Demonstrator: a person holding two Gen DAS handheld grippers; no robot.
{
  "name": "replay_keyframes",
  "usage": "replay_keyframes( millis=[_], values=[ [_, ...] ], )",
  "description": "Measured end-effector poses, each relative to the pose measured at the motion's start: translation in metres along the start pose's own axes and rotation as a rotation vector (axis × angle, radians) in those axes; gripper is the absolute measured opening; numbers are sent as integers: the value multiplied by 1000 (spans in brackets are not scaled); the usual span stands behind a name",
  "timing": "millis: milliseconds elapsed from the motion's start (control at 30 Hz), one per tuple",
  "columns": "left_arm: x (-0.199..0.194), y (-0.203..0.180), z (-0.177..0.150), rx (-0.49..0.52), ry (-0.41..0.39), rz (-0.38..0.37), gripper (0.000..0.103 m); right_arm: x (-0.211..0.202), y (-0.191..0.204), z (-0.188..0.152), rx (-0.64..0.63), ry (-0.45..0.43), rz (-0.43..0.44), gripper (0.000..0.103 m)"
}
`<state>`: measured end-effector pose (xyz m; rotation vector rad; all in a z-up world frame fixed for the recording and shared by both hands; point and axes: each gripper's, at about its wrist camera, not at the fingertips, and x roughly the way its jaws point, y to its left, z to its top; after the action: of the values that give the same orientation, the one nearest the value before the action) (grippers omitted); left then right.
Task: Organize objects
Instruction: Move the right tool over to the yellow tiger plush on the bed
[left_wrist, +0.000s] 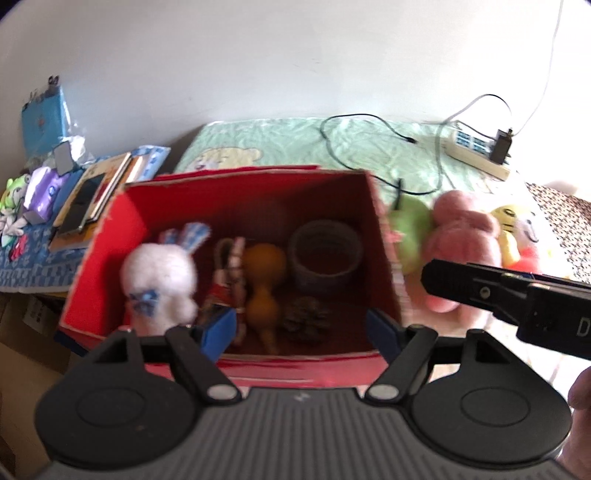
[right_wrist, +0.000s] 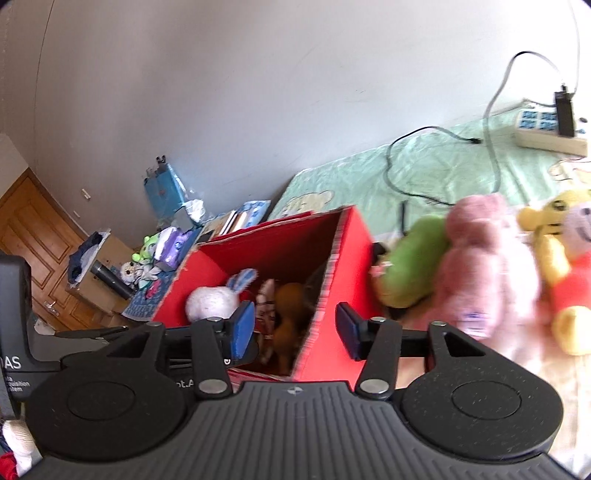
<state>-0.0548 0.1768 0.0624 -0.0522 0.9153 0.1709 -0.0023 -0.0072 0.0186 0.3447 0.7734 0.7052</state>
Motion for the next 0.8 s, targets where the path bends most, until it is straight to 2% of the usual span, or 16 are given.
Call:
replay_keyframes(
  millis=[400, 800],
  values=[
    [-1, -98, -5, 93, 31, -49, 80, -53, -62, -4, 53, -46, -83, 55],
    [8, -155, -6, 180, 44, -46, 83, -77, -106, -12, 137, -68, -148, 55]
  ],
)
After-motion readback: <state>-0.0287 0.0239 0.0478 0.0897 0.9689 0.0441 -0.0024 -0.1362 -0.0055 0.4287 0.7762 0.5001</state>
